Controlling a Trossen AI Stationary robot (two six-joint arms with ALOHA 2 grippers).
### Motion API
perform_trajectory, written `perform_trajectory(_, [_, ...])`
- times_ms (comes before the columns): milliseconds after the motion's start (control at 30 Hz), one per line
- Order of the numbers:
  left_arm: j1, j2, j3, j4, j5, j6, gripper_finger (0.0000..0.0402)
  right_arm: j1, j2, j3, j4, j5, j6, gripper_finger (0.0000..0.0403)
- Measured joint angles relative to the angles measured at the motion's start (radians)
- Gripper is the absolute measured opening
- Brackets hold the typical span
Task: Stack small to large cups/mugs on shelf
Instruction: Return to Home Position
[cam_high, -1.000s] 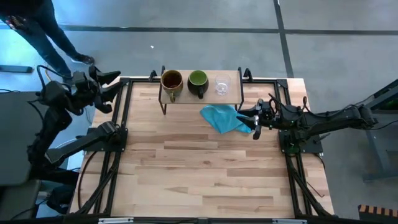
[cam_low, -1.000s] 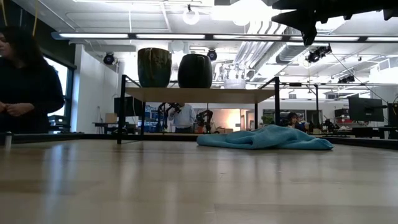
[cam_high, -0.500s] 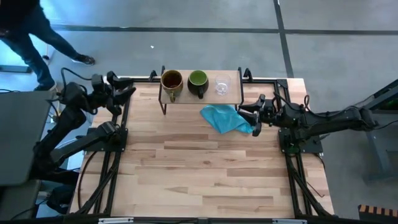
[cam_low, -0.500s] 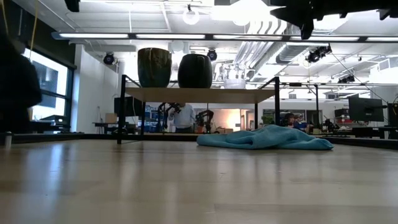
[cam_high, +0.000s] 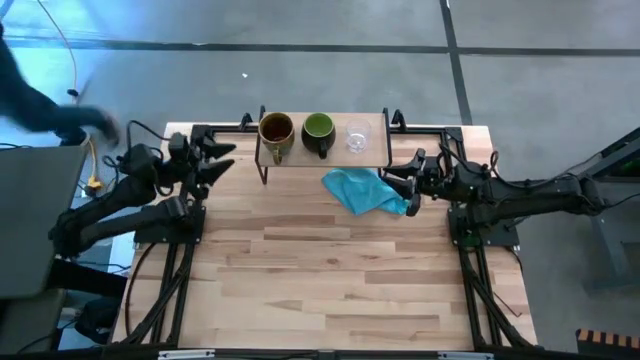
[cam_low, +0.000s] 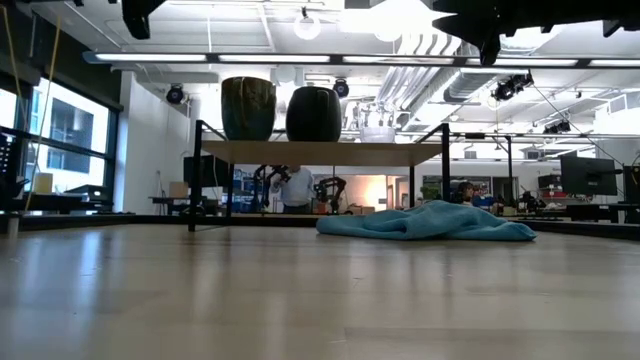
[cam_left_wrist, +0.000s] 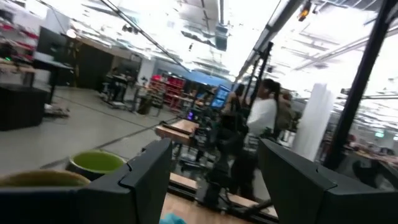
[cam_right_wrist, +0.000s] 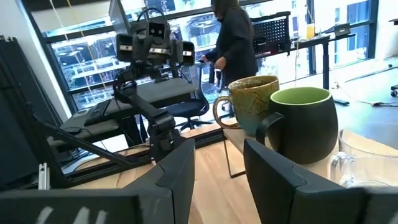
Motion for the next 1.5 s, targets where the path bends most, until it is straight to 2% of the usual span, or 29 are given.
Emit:
perform_trajectory(300, [-0.310, 0.007, -0.057, 0.005, -0.248, 0.076, 0.0225, -0.018, 0.000, 0.000, 0.011, -0.085, -0.041, 0.0128])
perform_trajectory(467, [-0.405, 0.018, -0.057, 0.004, -0.338, 0.091, 0.0225, -0.018, 0.000, 0.000, 0.037, -0.075, -0.052, 0.0128])
perform_trajectory(633, [-0.440, 0.018, -0.057, 0.004, -0.311, 0.029, 0.0225, -0.018, 0.000, 0.000, 0.004, -0.074, 0.042, 0.0128])
perform_trajectory(800, [-0.439, 0.018, -0.057, -0.032, -0.212, -0.071, 0.0225, -0.018, 0.000, 0.000, -0.043, -0.071, 0.057, 0.0128])
perform_trajectory(933, [-0.438, 0.018, -0.057, -0.120, -0.145, -0.089, 0.0225, -0.018, 0.001, 0.000, -0.070, -0.071, 0.051, 0.0128])
perform_trajectory(1033, [-0.439, 0.018, -0.057, -0.198, -0.131, -0.012, 0.0225, -0.017, 0.001, 0.000, -0.070, -0.104, -0.009, 0.0128])
perform_trajectory(1167, [-0.439, 0.020, -0.058, -0.214, -0.088, 0.116, 0.0225, -0.008, 0.001, 0.000, -0.064, -0.261, -0.120, 0.0128])
perform_trajectory(1300, [-0.438, 0.001, -0.058, -0.153, -0.140, 0.229, 0.0225, -0.010, 0.000, -0.008, -0.043, -0.263, -0.141, 0.0128])
perform_trajectory(1500, [-0.438, -0.044, -0.058, -0.151, -0.178, 0.318, 0.0225, -0.010, -0.009, -0.099, 0.114, -0.267, -0.160, 0.0128])
